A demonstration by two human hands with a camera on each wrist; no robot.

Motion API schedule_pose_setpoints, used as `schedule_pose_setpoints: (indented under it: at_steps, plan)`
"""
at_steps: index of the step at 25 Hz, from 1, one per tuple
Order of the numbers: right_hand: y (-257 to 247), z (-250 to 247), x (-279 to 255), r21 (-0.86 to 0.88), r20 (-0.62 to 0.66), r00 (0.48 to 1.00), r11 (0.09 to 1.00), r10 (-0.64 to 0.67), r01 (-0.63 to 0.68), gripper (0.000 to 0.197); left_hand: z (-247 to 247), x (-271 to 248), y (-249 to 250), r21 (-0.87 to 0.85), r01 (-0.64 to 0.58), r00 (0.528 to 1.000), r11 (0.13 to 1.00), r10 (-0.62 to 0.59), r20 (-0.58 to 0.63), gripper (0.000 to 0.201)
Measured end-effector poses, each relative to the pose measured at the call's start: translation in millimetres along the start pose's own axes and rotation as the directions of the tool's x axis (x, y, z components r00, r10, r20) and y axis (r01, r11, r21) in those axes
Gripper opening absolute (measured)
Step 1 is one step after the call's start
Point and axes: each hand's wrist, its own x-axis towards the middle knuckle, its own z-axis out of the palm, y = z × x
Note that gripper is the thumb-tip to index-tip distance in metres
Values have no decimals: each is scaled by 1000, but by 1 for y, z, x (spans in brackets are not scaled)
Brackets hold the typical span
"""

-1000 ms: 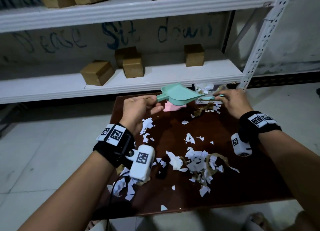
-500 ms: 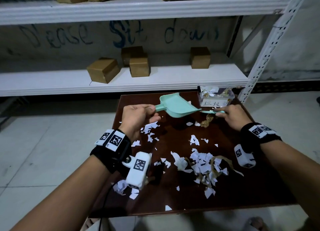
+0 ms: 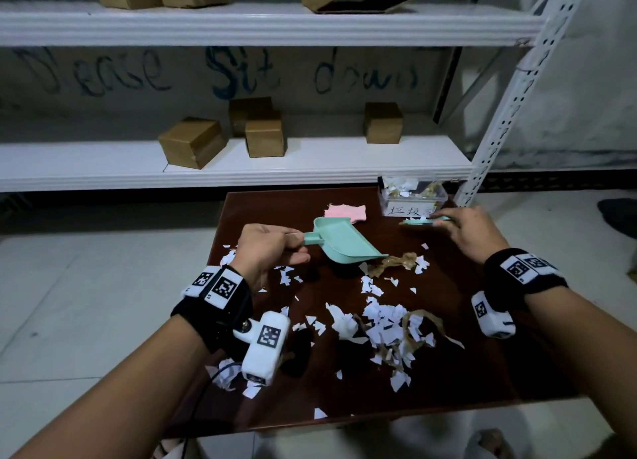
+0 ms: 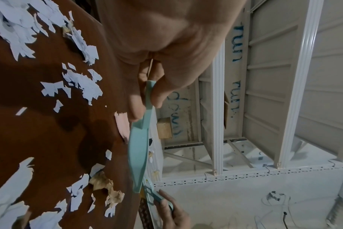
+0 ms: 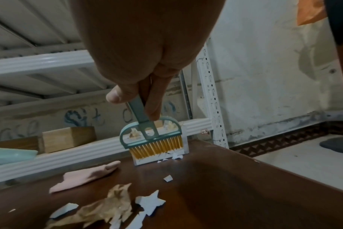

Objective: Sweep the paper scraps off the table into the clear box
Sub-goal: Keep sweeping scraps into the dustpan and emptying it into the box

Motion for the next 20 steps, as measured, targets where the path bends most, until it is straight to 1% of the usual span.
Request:
schedule_pose_setpoints:
  at_steps: [4, 7, 10, 13, 16, 20]
  plan:
    - [10, 22, 12, -1, -33, 999, 1000, 16, -16, 23, 8, 3, 0, -11, -3, 1000, 1000, 3, 23, 10]
    - [11, 34, 21, 24, -52, 997, 998, 54, -52, 25, 11, 6, 1, -28, 3, 999, 1000, -2, 38, 9]
    - [17, 49, 26, 35, -15, 990, 989, 141, -141, 27, 11, 9, 2, -34, 13, 999, 999, -12, 47, 10]
    - [19, 60, 30, 56, 39, 970, 969, 239, -241, 26, 6, 10, 3, -37, 20, 999, 999, -18, 46, 10]
    - [17, 57, 32, 32, 68, 961, 963, 267, -269, 25, 0, 8, 4, -43, 14, 999, 999, -12, 50, 10]
    - [12, 37, 28, -14, 109, 965, 971, 238, -238, 19, -2, 6, 8, -52, 12, 998, 999, -8, 62, 10]
